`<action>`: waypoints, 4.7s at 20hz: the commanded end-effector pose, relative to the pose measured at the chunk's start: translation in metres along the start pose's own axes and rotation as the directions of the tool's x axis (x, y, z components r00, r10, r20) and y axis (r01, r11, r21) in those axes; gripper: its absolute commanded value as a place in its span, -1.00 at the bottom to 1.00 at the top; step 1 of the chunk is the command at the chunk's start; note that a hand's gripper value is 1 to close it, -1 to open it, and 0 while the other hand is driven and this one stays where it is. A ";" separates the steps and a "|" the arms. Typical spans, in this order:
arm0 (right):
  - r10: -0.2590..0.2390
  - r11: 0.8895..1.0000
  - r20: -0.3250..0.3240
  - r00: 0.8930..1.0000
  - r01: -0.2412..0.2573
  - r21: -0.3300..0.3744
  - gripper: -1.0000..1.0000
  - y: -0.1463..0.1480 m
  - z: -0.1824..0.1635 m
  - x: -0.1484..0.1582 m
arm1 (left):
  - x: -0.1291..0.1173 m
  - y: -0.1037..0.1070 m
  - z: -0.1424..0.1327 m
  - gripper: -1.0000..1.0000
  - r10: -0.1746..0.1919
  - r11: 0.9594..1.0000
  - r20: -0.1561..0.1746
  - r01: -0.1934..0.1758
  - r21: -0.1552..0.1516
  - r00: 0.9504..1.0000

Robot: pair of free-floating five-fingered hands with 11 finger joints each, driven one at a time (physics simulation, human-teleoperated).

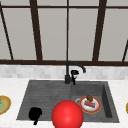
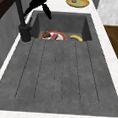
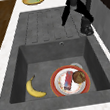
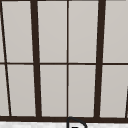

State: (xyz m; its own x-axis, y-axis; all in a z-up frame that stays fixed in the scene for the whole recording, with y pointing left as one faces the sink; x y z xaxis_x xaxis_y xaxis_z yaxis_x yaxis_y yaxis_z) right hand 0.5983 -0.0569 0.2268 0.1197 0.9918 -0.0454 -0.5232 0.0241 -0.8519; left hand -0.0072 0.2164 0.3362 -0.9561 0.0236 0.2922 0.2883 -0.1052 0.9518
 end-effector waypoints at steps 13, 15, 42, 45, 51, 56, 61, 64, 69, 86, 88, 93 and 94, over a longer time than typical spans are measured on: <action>0.075 0.997 0.067 0.995 -0.074 -0.016 -1.00 0.048 -0.139 0.013 | 0.000 0.000 0.000 0.00 0.000 1.000 0.000 0.000 0.000 1.000; 0.122 0.992 0.054 0.991 -0.120 -0.029 -1.00 0.049 -0.142 0.008 | 0.000 0.000 0.000 0.00 0.000 1.000 0.000 0.000 0.000 1.000; -0.098 0.990 0.175 0.980 0.078 0.114 1.00 0.046 -0.150 -0.018 | 0.000 0.000 0.000 0.00 0.000 1.000 0.000 0.000 0.000 1.000; -0.101 0.990 0.175 0.979 0.082 0.113 1.00 0.046 -0.150 -0.017 | 0.000 0.000 0.000 0.00 0.000 1.000 0.000 0.000 0.000 1.000; -0.113 0.990 0.180 0.977 0.095 0.108 1.00 0.045 -0.150 -0.017 | 0.000 0.000 0.000 0.00 0.000 1.000 0.000 0.000 0.000 1.000; -0.123 0.989 0.186 0.975 0.106 0.100 1.00 0.045 -0.150 -0.018 | 0.000 0.000 0.000 0.00 0.000 1.000 0.000 0.000 0.000 1.000; -0.131 0.989 0.189 0.973 0.115 0.094 1.00 0.045 -0.151 -0.019 | 0.000 0.000 0.000 0.00 0.000 1.000 0.000 0.000 0.000 1.000; -0.135 0.988 0.189 0.973 0.119 0.094 1.00 0.046 -0.151 -0.020 | 0.000 0.000 0.000 0.00 0.000 1.000 0.000 0.000 0.000 1.000; -0.146 0.987 0.190 0.971 0.129 0.098 1.00 0.045 -0.151 -0.019 | 0.000 0.000 0.000 0.00 0.000 1.000 0.000 0.000 0.000 1.000; -0.170 0.984 0.186 0.968 0.155 0.090 1.00 0.041 -0.149 -0.015 | 0.000 0.000 0.000 0.00 0.000 1.000 0.000 0.000 0.000 1.000; -0.171 0.983 0.184 0.968 0.156 0.091 1.00 0.040 -0.148 -0.014 | 0.000 0.000 0.000 0.00 0.000 1.000 0.000 0.000 0.000 1.000; -0.165 0.983 0.143 0.976 0.150 0.109 1.00 0.045 -0.147 -0.014 | 0.000 0.000 0.000 0.00 0.000 1.000 0.000 0.000 0.000 1.000; -0.060 0.994 0.140 0.988 0.047 0.098 1.00 0.032 -0.140 -0.012 | 0.000 0.000 0.000 0.00 0.000 1.000 0.000 0.000 0.000 1.000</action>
State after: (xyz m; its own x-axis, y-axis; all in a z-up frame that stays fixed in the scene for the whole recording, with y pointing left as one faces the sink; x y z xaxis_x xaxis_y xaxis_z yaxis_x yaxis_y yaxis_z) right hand 0.6997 -0.0817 0.1283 0.0330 0.9979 0.0566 -0.5963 0.0651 -0.8002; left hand -0.0072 0.2164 0.3362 -0.9561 0.0236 0.2922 0.2883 -0.1052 0.9518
